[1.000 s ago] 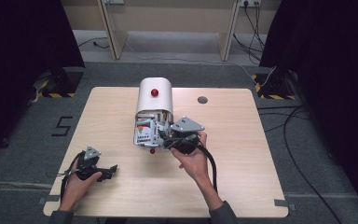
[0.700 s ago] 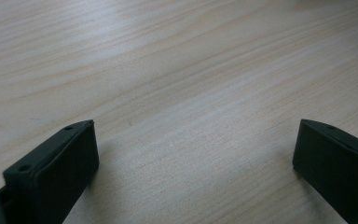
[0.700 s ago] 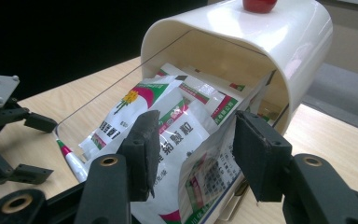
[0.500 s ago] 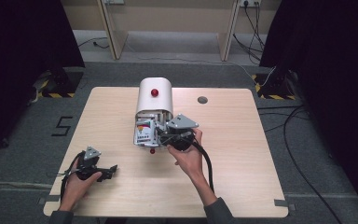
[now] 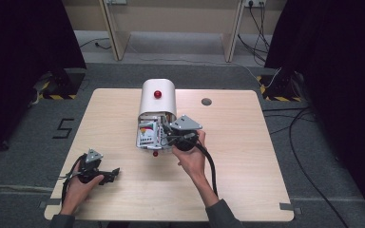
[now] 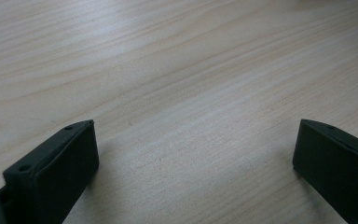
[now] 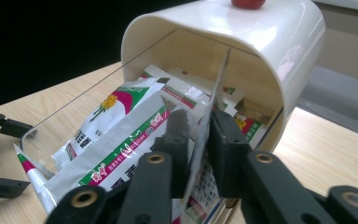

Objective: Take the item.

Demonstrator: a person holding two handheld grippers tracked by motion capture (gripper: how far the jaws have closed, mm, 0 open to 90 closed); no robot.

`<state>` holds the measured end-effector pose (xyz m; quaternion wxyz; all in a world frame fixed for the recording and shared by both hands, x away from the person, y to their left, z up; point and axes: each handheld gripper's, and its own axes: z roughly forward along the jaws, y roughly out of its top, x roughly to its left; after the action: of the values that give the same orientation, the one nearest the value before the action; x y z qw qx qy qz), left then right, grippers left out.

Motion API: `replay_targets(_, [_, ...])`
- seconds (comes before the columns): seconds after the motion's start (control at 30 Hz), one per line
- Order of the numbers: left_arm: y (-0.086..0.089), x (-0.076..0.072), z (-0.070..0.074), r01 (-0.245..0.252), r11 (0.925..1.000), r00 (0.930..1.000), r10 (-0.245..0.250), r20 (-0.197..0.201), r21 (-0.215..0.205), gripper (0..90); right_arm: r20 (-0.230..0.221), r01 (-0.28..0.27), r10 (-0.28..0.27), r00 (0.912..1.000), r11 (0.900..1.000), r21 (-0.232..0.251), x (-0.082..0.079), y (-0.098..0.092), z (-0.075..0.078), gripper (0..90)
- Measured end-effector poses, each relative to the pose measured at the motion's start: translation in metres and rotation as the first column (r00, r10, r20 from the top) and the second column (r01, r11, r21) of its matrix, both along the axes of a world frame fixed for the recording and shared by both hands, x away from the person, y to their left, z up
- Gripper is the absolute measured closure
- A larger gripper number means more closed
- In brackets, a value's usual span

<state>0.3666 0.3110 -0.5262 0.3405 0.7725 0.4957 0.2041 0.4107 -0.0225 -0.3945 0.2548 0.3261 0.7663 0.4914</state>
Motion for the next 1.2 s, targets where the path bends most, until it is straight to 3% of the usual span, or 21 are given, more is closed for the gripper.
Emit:
replay_targets(0.1, [0.0,0.0,0.0,0.0,1.0,1.0,0.0,0.0,0.001,0.0,0.023,-0.01,0.01,0.9997,1.0,0.012,-0.003,-0.001,0.003,85.6])
replay_targets(0.77, [0.0,0.0,0.0,0.001,1.0,1.0,-0.001,0.0,0.0,0.0,0.077,-0.076,0.075,0.9942,0.997,0.009,-0.021,-0.007,0.021,87.6])
replay_targets(1.2, [0.0,0.0,0.0,0.0,1.0,1.0,0.0,0.0,0.0,0.0,0.099,-0.079,0.075,0.9923,0.996,0.041,-0.025,-0.023,0.031,87.7])
